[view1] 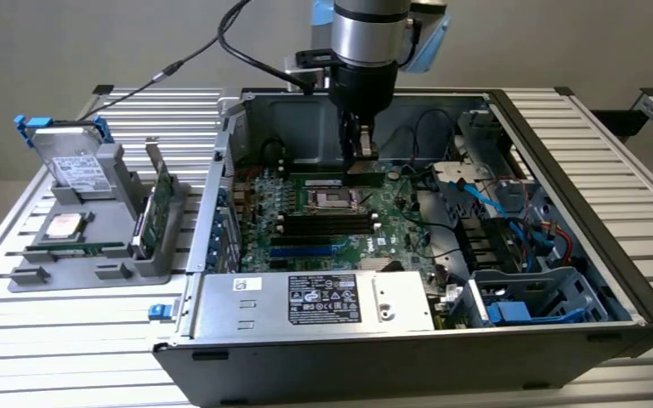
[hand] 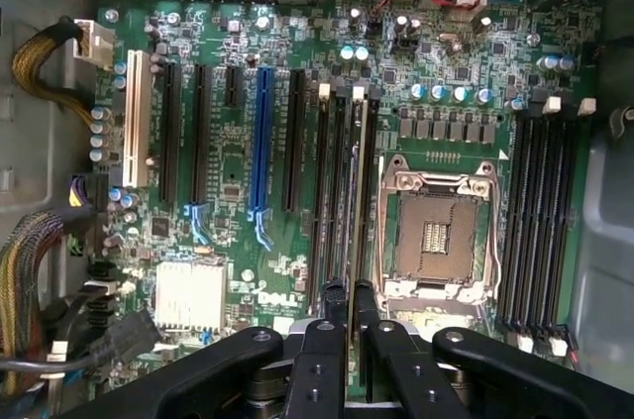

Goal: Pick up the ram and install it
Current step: 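Insert the ram into the slot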

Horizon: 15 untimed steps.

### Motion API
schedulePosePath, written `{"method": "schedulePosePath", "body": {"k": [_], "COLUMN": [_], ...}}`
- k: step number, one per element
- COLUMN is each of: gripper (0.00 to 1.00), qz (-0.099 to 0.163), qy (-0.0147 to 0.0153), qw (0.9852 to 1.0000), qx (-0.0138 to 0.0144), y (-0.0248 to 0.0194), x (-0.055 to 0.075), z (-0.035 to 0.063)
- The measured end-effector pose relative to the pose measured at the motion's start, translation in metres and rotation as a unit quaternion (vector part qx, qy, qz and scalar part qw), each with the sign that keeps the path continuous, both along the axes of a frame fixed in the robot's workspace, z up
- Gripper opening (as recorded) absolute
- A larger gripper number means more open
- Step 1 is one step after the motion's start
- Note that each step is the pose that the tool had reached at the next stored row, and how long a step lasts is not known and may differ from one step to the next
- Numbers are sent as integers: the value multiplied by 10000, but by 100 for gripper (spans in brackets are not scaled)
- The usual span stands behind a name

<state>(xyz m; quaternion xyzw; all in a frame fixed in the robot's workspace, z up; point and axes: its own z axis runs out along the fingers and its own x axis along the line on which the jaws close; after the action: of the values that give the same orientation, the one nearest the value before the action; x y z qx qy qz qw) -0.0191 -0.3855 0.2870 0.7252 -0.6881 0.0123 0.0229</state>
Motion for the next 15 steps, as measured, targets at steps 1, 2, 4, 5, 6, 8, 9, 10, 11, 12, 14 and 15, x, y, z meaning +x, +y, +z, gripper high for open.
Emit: {"method": "schedulePosePath", "body": {"k": [1, 2, 4, 5, 6, 8, 9, 10, 11, 12, 14, 15], "gripper": [14, 14, 14, 14, 14, 14, 14, 14, 14, 14, 14, 14], "qz": [-2, -5, -7, -8, -8, -8, -7, -7, -7, -8, -8, -7], "qy": [0, 0, 0, 1, 2, 2, 3, 2, 2, 2, 2, 2], "qw": [10000, 10000, 10000, 10000, 10000, 10000, 10000, 10000, 10000, 10000, 10000, 10000], "qx": [-2, -11, -48, -61, -69, -81, -82, -83, -82, -83, -83, -82], "y": [0, 0, -5, -9, -13, -20, -20, -22, -23, -26, -31, -35], "x": [0, 0, 1, 1, 0, -5, -13, -39, -78, -120, -179, -180], "z": [-17, -30, -45, -53, -64, -93, -111, -130, -148, -163, -201, -218]}}
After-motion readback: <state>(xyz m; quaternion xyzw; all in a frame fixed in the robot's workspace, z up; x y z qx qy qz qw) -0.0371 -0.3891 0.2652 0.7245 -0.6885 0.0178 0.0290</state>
